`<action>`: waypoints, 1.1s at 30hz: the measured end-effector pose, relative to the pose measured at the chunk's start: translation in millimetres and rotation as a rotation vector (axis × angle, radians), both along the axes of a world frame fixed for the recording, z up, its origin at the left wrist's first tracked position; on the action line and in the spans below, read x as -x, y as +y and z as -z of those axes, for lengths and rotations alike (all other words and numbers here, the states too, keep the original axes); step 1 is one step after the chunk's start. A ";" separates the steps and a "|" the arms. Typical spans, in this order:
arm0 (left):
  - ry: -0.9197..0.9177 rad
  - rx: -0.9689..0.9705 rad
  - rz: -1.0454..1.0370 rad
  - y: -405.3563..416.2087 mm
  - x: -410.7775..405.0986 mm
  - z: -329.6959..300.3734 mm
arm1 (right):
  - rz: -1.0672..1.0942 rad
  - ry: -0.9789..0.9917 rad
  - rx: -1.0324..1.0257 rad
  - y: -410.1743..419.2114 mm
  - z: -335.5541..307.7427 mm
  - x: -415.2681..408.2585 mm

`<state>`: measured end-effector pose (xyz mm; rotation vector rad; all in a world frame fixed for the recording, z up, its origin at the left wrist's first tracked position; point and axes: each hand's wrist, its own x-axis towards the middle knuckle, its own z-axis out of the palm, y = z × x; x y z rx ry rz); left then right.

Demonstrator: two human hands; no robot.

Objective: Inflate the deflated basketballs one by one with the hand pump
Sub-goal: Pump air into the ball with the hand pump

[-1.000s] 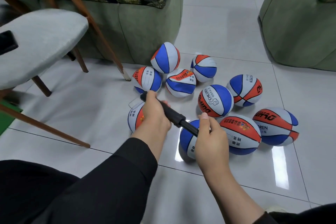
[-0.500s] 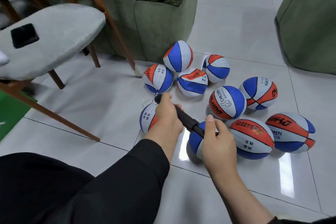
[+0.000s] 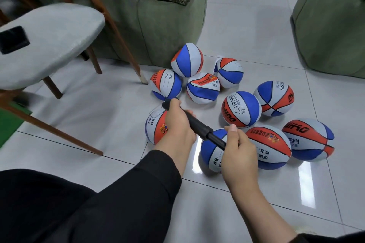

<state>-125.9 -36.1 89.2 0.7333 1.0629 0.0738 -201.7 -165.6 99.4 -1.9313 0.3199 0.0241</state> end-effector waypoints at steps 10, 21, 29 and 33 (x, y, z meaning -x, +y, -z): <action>-0.021 -0.052 0.056 -2.8 2.3 -5.4 | -0.080 0.051 -0.010 17.1 -1.7 -3.4; 0.032 -0.059 -0.023 34.6 -15.5 0.5 | -0.044 0.015 -0.012 -11.0 -2.0 10.1; 0.013 0.006 0.026 -7.6 -3.1 1.2 | 0.021 0.007 -0.022 1.2 -3.2 1.9; 0.012 -0.056 0.066 -19.5 1.8 0.7 | 0.014 0.050 -0.020 9.9 0.4 -3.6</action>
